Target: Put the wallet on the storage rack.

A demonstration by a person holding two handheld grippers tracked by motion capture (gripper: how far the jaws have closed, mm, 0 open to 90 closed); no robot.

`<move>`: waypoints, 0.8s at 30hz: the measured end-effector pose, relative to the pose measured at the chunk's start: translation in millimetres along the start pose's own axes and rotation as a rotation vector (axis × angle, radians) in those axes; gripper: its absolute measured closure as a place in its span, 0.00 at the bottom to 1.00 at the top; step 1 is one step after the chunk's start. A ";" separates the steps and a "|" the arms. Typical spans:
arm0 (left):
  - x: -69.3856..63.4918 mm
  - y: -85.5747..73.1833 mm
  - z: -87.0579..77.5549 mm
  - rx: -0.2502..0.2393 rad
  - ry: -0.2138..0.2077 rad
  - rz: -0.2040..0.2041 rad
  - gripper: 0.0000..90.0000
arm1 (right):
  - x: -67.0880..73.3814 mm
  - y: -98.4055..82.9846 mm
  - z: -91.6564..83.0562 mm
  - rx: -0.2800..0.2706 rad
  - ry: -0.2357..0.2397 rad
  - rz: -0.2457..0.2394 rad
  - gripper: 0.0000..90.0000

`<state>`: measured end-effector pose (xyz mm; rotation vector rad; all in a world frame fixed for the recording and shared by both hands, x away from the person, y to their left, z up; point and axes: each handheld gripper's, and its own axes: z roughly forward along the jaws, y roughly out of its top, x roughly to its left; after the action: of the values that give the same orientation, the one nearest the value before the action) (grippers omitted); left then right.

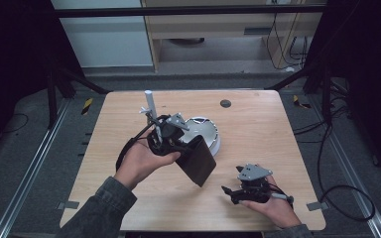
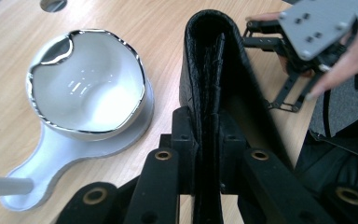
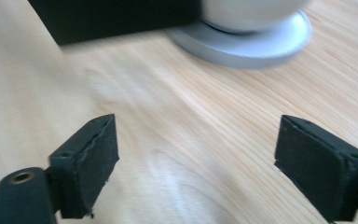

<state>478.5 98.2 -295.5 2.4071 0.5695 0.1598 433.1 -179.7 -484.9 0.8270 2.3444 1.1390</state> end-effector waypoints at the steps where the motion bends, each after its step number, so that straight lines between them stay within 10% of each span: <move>1: -0.1 1.1 -3.1 0.001 0.007 0.003 0.90 | 0.0 0.0 0.0 0.000 0.000 0.000 0.14; 12: 8.1 19.6 -26.1 -0.030 0.037 -0.010 0.90 | -35.0 -12.6 11.1 0.097 -0.182 0.244 0.07; 24: 18.0 35.2 -34.4 -0.064 0.047 -0.028 0.90 | -43.9 -22.3 17.6 0.167 -0.232 0.297 0.06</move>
<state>498.6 101.3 -247.2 2.3380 0.6103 0.2191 468.5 -209.8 -508.8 1.3273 2.1925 0.9049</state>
